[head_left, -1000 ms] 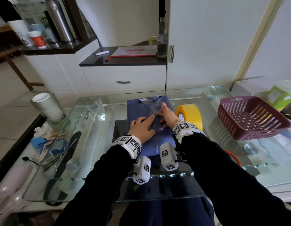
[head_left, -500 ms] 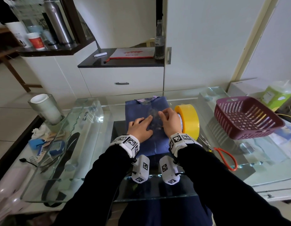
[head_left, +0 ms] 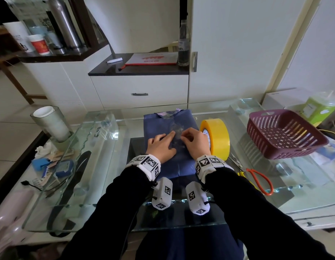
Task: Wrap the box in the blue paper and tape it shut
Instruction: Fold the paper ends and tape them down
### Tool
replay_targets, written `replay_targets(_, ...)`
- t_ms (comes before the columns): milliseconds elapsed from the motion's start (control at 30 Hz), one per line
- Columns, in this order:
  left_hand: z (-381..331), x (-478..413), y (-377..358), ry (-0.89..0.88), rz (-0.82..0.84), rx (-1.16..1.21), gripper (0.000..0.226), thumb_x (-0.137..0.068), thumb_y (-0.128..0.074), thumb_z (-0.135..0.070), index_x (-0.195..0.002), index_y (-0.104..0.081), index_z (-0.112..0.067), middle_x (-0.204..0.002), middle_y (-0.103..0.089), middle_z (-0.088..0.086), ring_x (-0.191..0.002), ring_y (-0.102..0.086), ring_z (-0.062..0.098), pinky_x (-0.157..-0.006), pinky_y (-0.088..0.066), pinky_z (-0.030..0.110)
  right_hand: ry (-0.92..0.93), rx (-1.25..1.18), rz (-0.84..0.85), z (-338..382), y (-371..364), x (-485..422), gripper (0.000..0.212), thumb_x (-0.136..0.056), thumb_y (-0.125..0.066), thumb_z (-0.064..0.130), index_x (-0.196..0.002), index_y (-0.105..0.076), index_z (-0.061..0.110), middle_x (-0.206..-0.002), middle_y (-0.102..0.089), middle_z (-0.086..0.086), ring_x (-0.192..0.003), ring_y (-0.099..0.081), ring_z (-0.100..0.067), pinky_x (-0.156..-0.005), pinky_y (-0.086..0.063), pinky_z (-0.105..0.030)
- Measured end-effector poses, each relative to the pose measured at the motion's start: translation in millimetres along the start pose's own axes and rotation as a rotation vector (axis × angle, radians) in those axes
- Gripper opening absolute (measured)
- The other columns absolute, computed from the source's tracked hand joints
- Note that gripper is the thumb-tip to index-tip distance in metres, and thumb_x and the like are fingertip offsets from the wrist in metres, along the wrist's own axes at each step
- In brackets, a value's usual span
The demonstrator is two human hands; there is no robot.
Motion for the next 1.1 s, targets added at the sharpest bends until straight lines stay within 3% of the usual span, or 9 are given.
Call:
replay_targets(200, -6.5, 1.2, 6.5, -0.008, -0.02, 0.028, 0.074, -0.086, -0.047, -0.03, -0.148, -0.008, -0.035, -0.152, -0.028, 0.004, -0.143, -0.016, 0.02, -0.113, -0.012, 0.035, 0.049, 0.134, 0.038, 6.2, 13.0, 3.1, 0.014, -0.088, -0.06, 0.01, -0.096, -0.065, 0.0, -0.095, -0.07, -0.015, -0.09, -0.063, -0.028, -0.077, -0.043, -0.026)
replay_targets(400, -25.8, 7.3, 11.4, -0.082, -0.065, 0.024, 0.056, -0.086, -0.048, -0.024, -0.138, -0.031, -0.034, -0.145, -0.038, 0.004, -0.142, -0.018, 0.016, -0.111, -0.012, 0.033, 0.103, 0.236, 0.09, 4.3, 27.9, 7.0, 0.015, -0.088, -0.057, 0.008, -0.099, -0.064, 0.002, -0.098, -0.069, -0.017, -0.095, -0.06, -0.033, -0.085, -0.048, -0.044)
replay_targets(600, -55.5, 5.0, 7.0, -0.108, -0.016, -0.019, 0.061, -0.09, -0.044, -0.026, -0.147, -0.022, -0.027, -0.15, -0.03, 0.006, -0.144, -0.011, 0.015, -0.113, -0.009, 0.032, 0.101, 0.379, 0.106, -9.2, 51.8, 11.8, 0.016, -0.089, -0.052, 0.008, -0.099, -0.061, 0.002, -0.102, -0.064, -0.016, -0.101, -0.051, -0.032, -0.085, -0.044, -0.039)
replay_targets(767, -75.0, -8.3, -6.2, -0.139, 0.002, -0.034, 0.062, -0.089, -0.044, -0.026, -0.146, -0.021, -0.025, -0.149, -0.034, 0.0, -0.143, -0.013, 0.015, -0.113, -0.01, 0.034, 0.049, 0.479, 0.086, -24.8, 69.2, 14.8, 0.026, -0.087, -0.049, 0.009, -0.105, -0.068, 0.005, -0.118, -0.054, -0.014, -0.117, -0.041, -0.032, -0.096, -0.033, -0.03)
replay_targets(900, -72.7, -15.6, -11.1, -0.122, -0.007, -0.022, 0.064, -0.088, -0.044, -0.027, -0.147, -0.019, -0.025, -0.145, -0.039, -0.008, -0.142, -0.016, 0.016, -0.112, -0.011, 0.035, 0.099, 0.59, 0.043, -24.1, 70.6, 17.7, 0.03, -0.087, -0.049, 0.011, -0.107, -0.071, 0.007, -0.141, -0.04, -0.007, -0.128, -0.032, -0.03, -0.099, -0.037, -0.037)
replay_targets(1033, -62.3, -15.1, -13.0, -0.096, -0.026, -0.026, 0.054, -0.087, -0.047, -0.027, -0.139, -0.032, -0.025, -0.147, -0.038, -0.008, -0.141, -0.019, 0.015, -0.11, -0.014, 0.035, 0.182, 0.597, 0.098, -27.2, 57.3, 27.0, 0.041, -0.086, -0.04, 0.021, -0.117, -0.067, 0.014, -0.138, -0.052, -0.003, -0.125, -0.044, -0.03, -0.101, -0.034, -0.04)
replay_targets(1100, -60.4, -15.8, -12.2, -0.095, -0.033, -0.026, 0.056, -0.088, -0.047, -0.027, -0.141, -0.03, -0.025, -0.145, -0.039, -0.009, -0.141, -0.019, 0.014, -0.111, -0.014, 0.035, 0.149, 0.57, 0.138, -28.1, 54.7, 27.9, 0.047, -0.087, -0.034, 0.025, -0.126, -0.06, 0.018, -0.139, -0.052, 0.001, -0.129, -0.043, -0.025, -0.105, -0.028, -0.04)
Point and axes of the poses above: each hand's wrist, its own x-axis away from the middle knuckle, its own y-axis out of the back of the hand, z = x × y, the point moved 1 cm from there along -x, towards the middle knuckle
